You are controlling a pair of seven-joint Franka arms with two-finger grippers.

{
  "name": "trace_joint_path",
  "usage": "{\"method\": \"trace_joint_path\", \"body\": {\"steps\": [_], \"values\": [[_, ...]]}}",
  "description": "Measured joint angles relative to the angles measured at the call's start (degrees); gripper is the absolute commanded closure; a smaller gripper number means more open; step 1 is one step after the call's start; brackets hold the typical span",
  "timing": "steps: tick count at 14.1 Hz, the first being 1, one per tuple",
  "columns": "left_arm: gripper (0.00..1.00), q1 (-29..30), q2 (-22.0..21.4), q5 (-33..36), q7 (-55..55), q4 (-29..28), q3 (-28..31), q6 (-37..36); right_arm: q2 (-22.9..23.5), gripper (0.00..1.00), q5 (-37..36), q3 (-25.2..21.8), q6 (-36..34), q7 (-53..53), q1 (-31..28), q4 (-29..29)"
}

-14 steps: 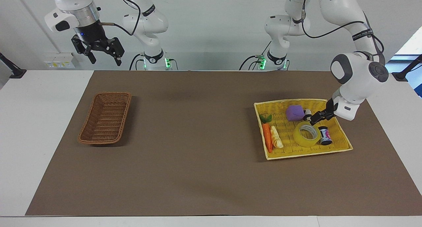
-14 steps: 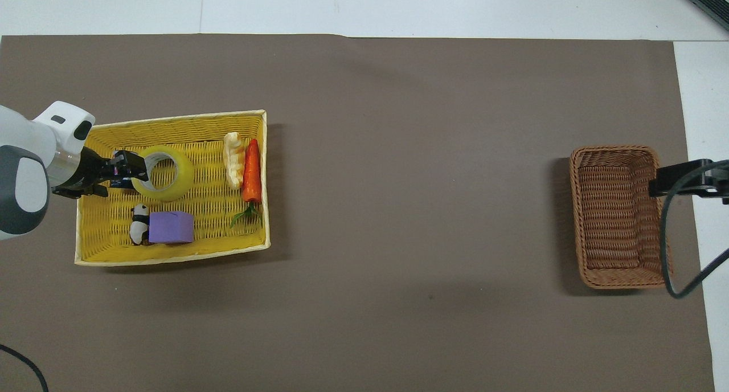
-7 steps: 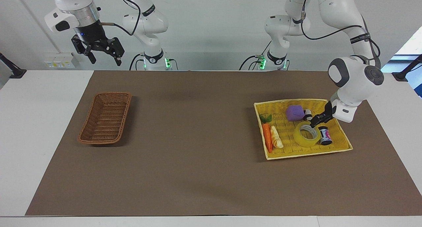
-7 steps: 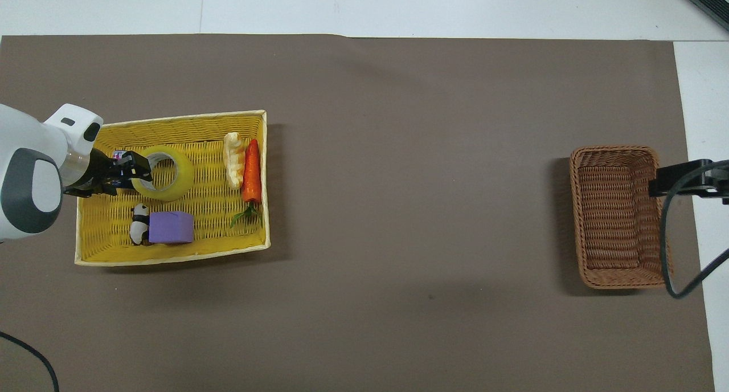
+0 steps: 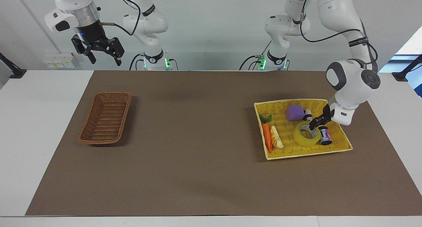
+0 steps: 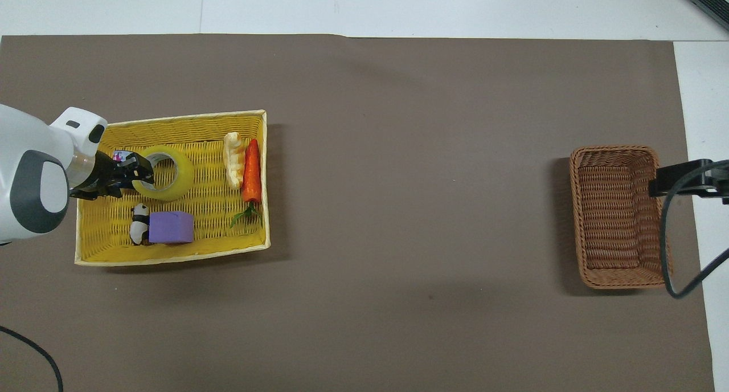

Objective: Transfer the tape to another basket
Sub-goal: 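Reach the left gripper down into the yellow basket onto the tape roll, then grasp the yellow tape roll with the left gripper and lift it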

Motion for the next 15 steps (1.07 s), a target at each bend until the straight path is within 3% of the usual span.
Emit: {"method": "trace_joint_path", "body": {"steps": [5,6,8,9,11,15], "values": [[0.25,-0.09,0.71,0.00,-0.03,-2.44,-0.07,2.68,0.00,0.00,0.00,-0.03,0.00,0.00,-0.01,0.00],[0.28,-0.50,1.20,0.00,-0.03,-2.91,-0.12,3.52,0.00,0.00,0.00,-0.05,0.00,0.00,-0.01,0.00],[0.71,-1.86,2.68,0.09,-0.22,-3.18,-0.13,5.32,0.00,0.00,0.00,-0.06,0.00,0.00,0.00,0.00],[0.85,-2.04,2.69,0.19,-0.28,-3.09,0.09,5.25,0.00,0.00,0.00,-0.06,0.00,0.00,0.00,0.00],[0.96,-2.04,2.39,0.20,-0.12,-2.98,0.32,5.05,0.00,0.00,0.00,-0.08,0.00,0.00,-0.01,0.00],[0.97,-2.02,2.30,0.05,0.45,-0.58,0.52,1.15,0.00,0.00,0.00,-0.14,0.00,0.00,0.01,0.00]]}}
